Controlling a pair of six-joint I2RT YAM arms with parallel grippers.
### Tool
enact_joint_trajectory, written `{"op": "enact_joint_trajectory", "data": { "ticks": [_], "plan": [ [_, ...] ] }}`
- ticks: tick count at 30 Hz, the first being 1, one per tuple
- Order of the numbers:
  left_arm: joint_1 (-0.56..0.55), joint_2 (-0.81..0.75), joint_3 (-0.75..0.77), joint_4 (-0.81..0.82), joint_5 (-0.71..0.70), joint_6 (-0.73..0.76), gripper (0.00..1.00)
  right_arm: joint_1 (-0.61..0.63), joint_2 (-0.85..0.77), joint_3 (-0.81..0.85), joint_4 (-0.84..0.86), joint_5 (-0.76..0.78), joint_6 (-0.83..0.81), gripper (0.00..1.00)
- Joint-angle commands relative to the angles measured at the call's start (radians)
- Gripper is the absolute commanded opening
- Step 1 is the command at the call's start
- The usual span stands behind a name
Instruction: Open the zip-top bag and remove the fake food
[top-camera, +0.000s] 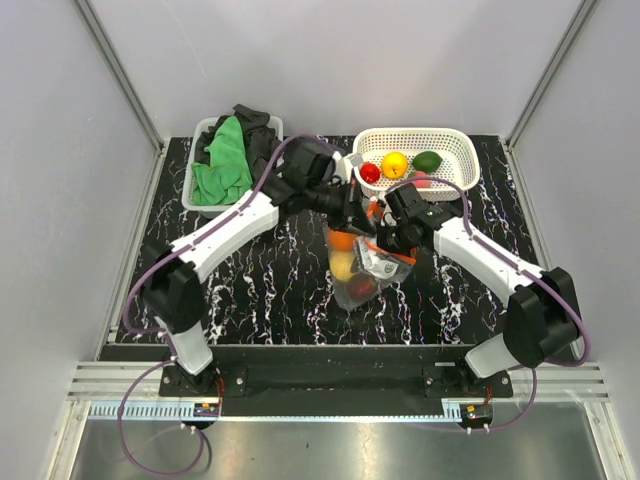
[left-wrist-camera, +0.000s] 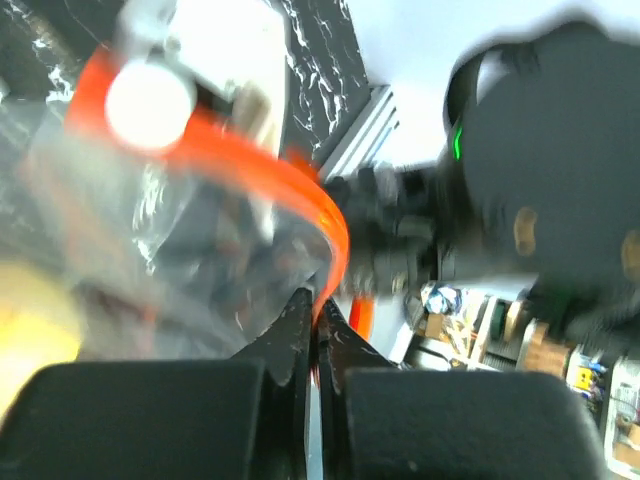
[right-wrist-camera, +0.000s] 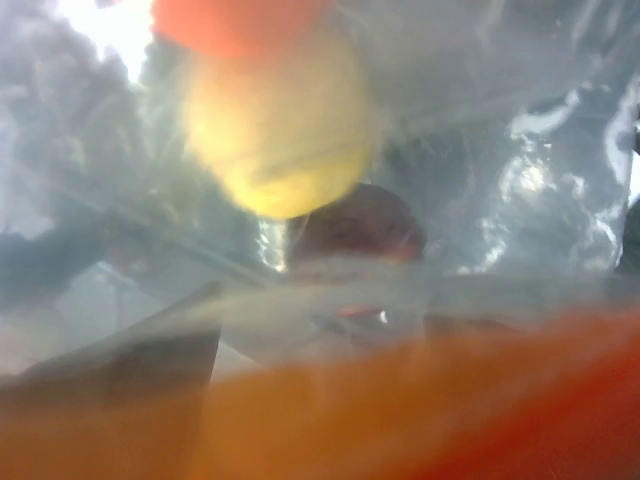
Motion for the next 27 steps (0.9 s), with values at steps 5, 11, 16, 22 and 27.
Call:
{"op": "enact_joint_trajectory", "data": {
  "ticks": [5, 11, 16, 22, 27],
  "plan": [
    [0.108, -0.097, -0.329, -0.025, -0.040, 0.125, 0.00, 0.023, 0.080, 0.006, -0.069, 0.022, -0.058, 0.88],
    [0.107, -0.121, -0.349, -0.022, -0.045, 0.128, 0.00, 0.063, 0.141, -0.054, -0.029, 0.014, -0.043, 0.82],
    [0.104, -0.133, -0.315, -0.021, -0.034, 0.111, 0.00, 0.083, 0.111, -0.095, 0.015, 0.010, -0.024, 0.79],
    [0.086, -0.139, -0.300, -0.021, -0.022, 0.090, 0.00, 0.086, 0.079, -0.086, 0.118, 0.065, -0.011, 0.65],
    [0.064, -0.161, -0.258, -0.022, -0.002, 0.059, 0.00, 0.086, 0.023, -0.069, 0.158, 0.115, 0.023, 0.56]
  ]
}}
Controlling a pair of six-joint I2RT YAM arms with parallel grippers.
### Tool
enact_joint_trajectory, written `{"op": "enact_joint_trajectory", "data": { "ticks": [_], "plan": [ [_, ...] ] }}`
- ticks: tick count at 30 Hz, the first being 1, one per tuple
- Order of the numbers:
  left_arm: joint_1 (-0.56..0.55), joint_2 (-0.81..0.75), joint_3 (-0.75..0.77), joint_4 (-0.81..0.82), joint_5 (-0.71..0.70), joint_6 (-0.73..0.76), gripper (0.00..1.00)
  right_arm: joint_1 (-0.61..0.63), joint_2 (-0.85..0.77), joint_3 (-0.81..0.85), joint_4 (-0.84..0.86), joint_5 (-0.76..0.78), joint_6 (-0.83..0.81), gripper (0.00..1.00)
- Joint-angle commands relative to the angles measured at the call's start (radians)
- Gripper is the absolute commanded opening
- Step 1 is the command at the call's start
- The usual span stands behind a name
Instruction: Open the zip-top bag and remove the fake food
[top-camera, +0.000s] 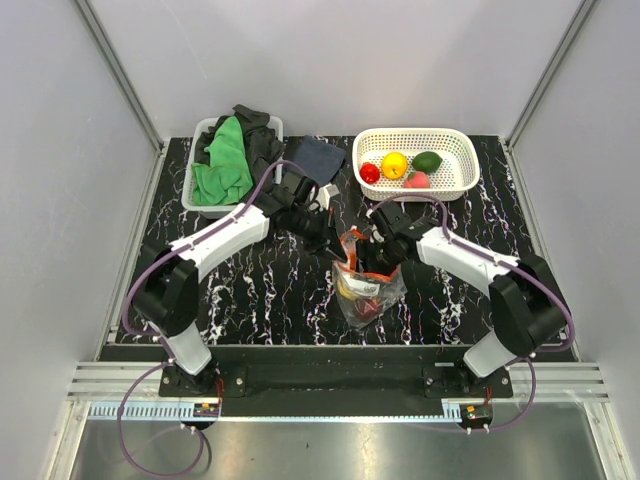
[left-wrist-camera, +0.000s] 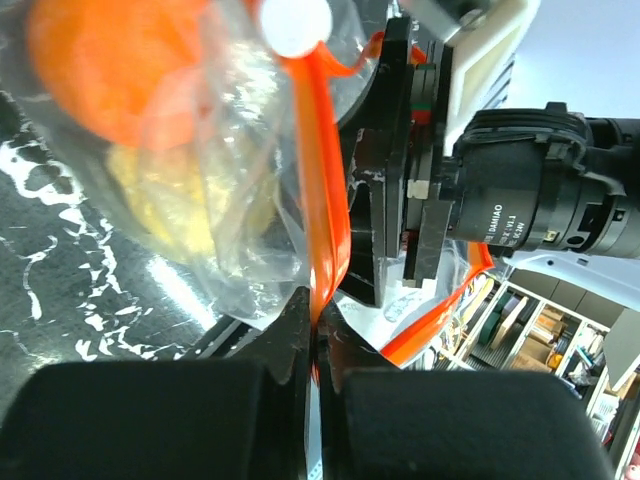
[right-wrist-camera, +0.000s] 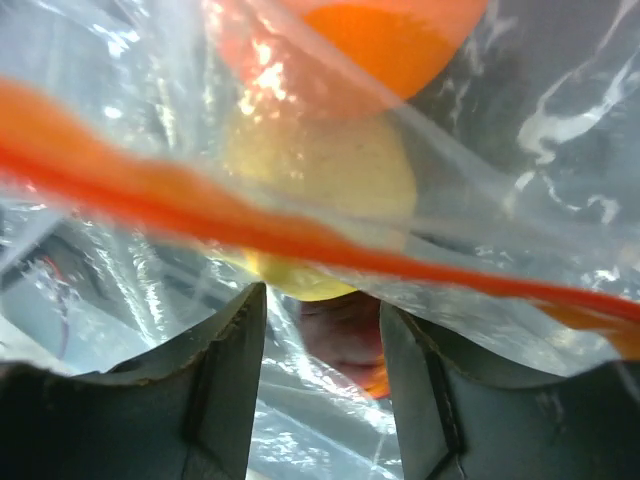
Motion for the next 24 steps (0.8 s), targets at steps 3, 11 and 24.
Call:
{"op": "enact_joint_trajectory", "data": {
  "ticks": [3, 11, 24],
  "plan": [
    [-0.028, -0.070, 0.124, 0.024, 0.046, -0.048, 0.00, 0.007, -0.106, 0.029, 0.083, 0.080, 0.039, 0.58],
    [-0.046, -0.048, 0.206, 0.022, 0.077, -0.078, 0.00, 0.007, -0.073, 0.031, 0.143, 0.045, 0.044, 0.63],
    [-0.058, -0.036, 0.154, 0.021, 0.051, -0.052, 0.00, 0.009, 0.056, -0.024, 0.305, -0.061, 0.025, 0.75]
  ]
}}
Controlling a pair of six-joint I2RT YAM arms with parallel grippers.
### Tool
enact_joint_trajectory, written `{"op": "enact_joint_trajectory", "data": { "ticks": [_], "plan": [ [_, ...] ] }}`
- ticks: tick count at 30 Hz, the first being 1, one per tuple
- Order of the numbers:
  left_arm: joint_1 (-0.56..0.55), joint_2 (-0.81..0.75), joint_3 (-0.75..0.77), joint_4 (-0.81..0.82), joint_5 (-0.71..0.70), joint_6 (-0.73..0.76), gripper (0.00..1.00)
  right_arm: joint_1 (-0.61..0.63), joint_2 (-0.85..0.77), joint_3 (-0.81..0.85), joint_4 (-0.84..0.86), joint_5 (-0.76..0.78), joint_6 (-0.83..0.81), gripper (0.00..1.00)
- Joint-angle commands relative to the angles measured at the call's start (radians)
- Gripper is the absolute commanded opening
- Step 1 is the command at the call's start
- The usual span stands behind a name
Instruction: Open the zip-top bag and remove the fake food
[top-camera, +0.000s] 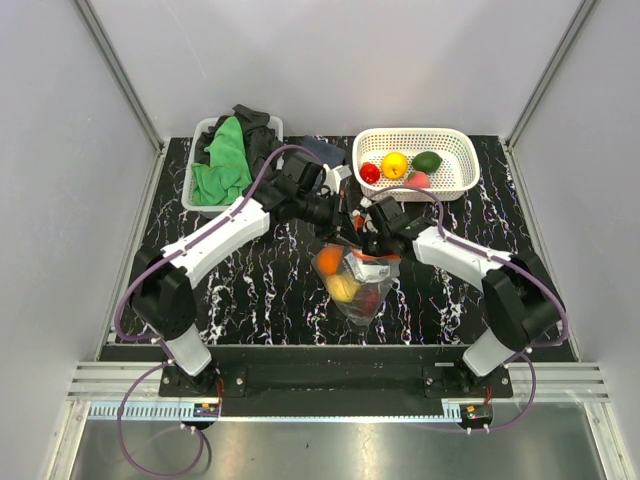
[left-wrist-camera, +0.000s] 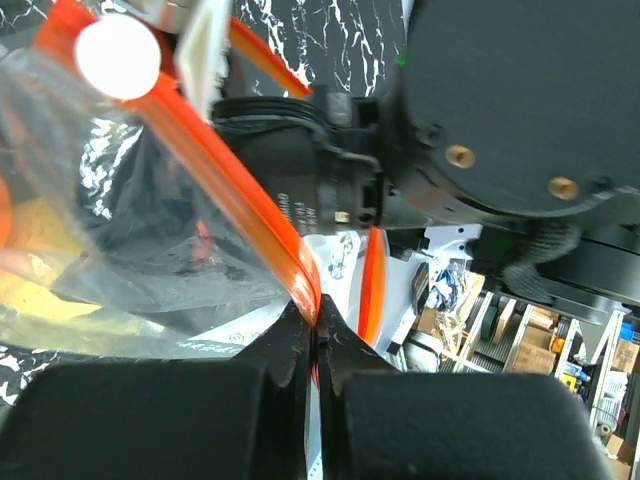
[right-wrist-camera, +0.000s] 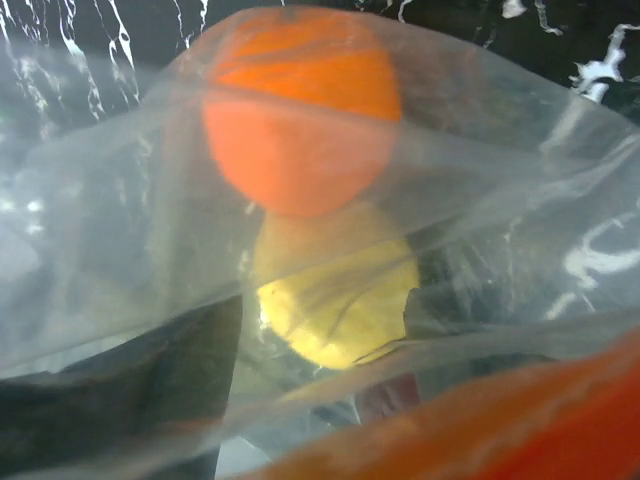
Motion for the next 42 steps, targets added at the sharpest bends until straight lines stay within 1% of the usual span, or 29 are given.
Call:
{"op": "enact_joint_trajectory", "data": {
  "ticks": [1, 7, 9, 11, 14, 17, 20, 22, 24, 25, 32, 36, 40, 42],
  "plan": [
    [-0.006, -0.015, -0.024, 0.023, 0.014, 0.013, 0.00, 0.010, 0.058, -0.040, 0.105, -0.054, 0.004, 0.75],
    [-0.004, -0.036, -0.078, 0.025, -0.017, 0.028, 0.00, 0.021, 0.113, -0.093, 0.164, -0.114, 0.014, 0.78],
    [-0.004, -0.046, -0.092, 0.025, -0.026, 0.029, 0.00, 0.027, 0.119, -0.106, 0.173, -0.123, 0.011, 0.81],
    [-0.003, -0.049, -0.113, 0.023, -0.038, 0.031, 0.00, 0.028, 0.137, -0.105, 0.182, -0.149, 0.009, 0.81],
    [-0.003, -0.058, -0.135, 0.023, -0.052, 0.032, 0.00, 0.033, 0.147, -0.097, 0.181, -0.158, 0.009, 0.79],
    [-0.001, -0.066, -0.146, 0.025, -0.056, 0.031, 0.00, 0.033, 0.157, -0.093, 0.181, -0.200, 0.018, 0.71],
    [0.003, -0.073, -0.150, 0.023, -0.064, 0.026, 0.00, 0.033, 0.136, -0.090, 0.167, -0.192, 0.020, 0.56],
    [0.003, -0.078, -0.152, 0.025, -0.066, 0.023, 0.00, 0.033, 0.096, -0.077, 0.130, -0.151, 0.005, 0.38],
    [0.005, -0.087, -0.152, 0.025, -0.069, 0.019, 0.00, 0.031, 0.046, -0.047, 0.096, -0.116, -0.017, 0.31],
    [0.005, -0.090, -0.155, 0.023, -0.070, 0.017, 0.00, 0.030, 0.032, -0.036, 0.070, -0.090, -0.022, 0.24],
    [0.005, -0.107, -0.190, 0.020, -0.098, 0.019, 0.00, 0.024, -0.028, 0.103, -0.098, -0.005, -0.086, 0.15],
    [0.002, -0.118, -0.202, 0.022, -0.103, 0.011, 0.00, 0.024, -0.059, 0.173, -0.187, 0.062, -0.140, 0.13],
    [0.000, -0.142, -0.210, 0.019, -0.124, -0.003, 0.00, 0.024, -0.067, 0.255, -0.266, 0.096, -0.163, 0.12],
    [0.002, -0.159, -0.213, 0.014, -0.145, -0.004, 0.00, 0.024, -0.074, 0.289, -0.315, 0.099, -0.166, 0.09]
  ]
}}
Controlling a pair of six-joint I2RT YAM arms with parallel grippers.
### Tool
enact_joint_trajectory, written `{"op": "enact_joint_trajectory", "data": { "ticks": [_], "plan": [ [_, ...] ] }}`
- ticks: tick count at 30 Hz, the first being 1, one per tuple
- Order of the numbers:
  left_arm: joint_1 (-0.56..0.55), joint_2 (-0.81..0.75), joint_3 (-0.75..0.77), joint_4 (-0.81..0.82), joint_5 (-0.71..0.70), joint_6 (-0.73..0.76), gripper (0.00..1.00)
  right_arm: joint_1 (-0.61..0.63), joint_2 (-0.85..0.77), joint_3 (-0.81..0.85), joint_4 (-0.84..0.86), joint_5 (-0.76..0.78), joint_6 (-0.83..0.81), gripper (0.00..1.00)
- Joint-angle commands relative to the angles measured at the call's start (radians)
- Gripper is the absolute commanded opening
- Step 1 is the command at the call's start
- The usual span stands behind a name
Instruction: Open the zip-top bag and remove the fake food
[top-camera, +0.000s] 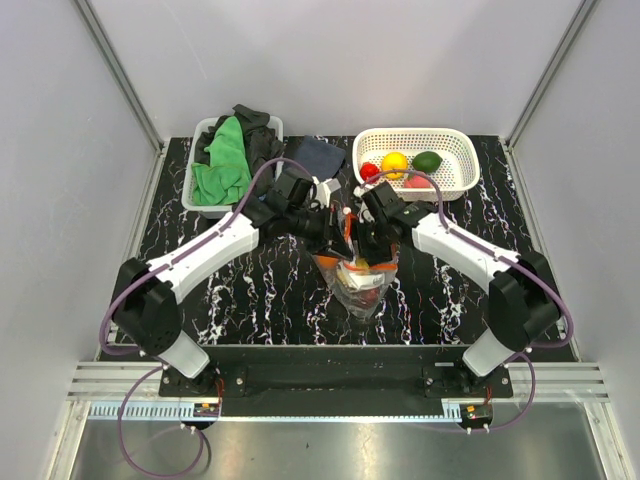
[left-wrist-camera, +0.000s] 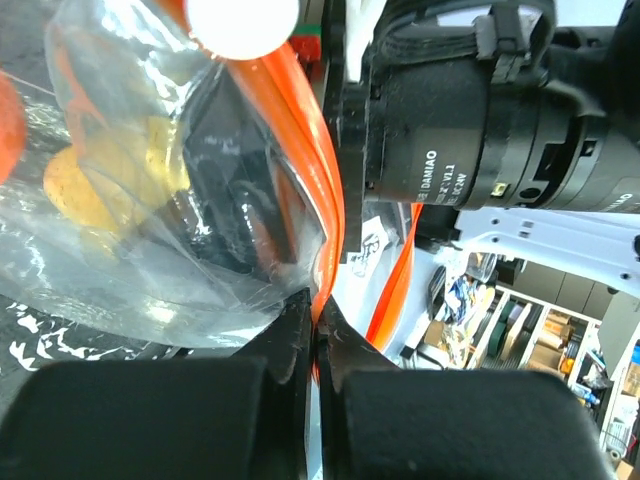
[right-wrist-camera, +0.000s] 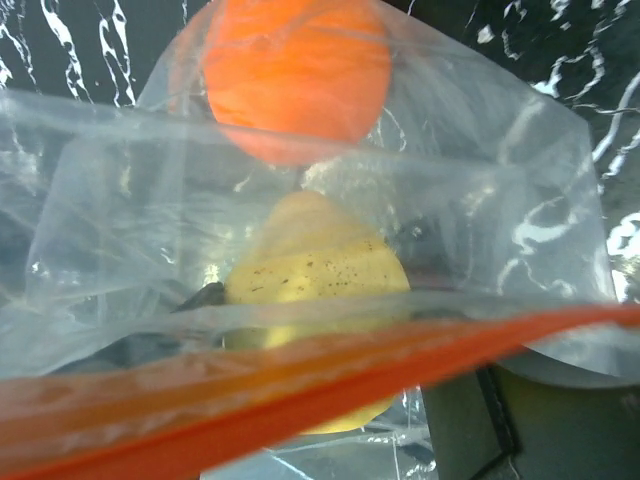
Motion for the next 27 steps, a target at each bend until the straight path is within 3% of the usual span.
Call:
{"op": "enact_joint_trajectory", "data": {
  "ticks": [1, 11, 19, 27],
  "plan": [
    [0.005, -0.052, -0.027, -0.039, -0.087, 0.005, 0.00, 0.003, -0.085, 0.115, -0.106, 0.029, -0.042, 0.06],
    [0.025, -0.124, -0.008, -0.044, -0.175, -0.021, 0.00, 0.003, -0.194, -0.099, -0.109, -0.015, -0.034, 0.01],
    [-0.036, -0.084, -0.041, -0.034, -0.167, -0.032, 0.00, 0.003, -0.194, 0.054, -0.101, 0.012, 0.033, 0.01],
    [-0.107, -0.071, -0.062, 0.016, -0.200, -0.080, 0.00, 0.005, -0.146, 0.115, -0.014, -0.046, 0.259, 0.01]
  ]
}}
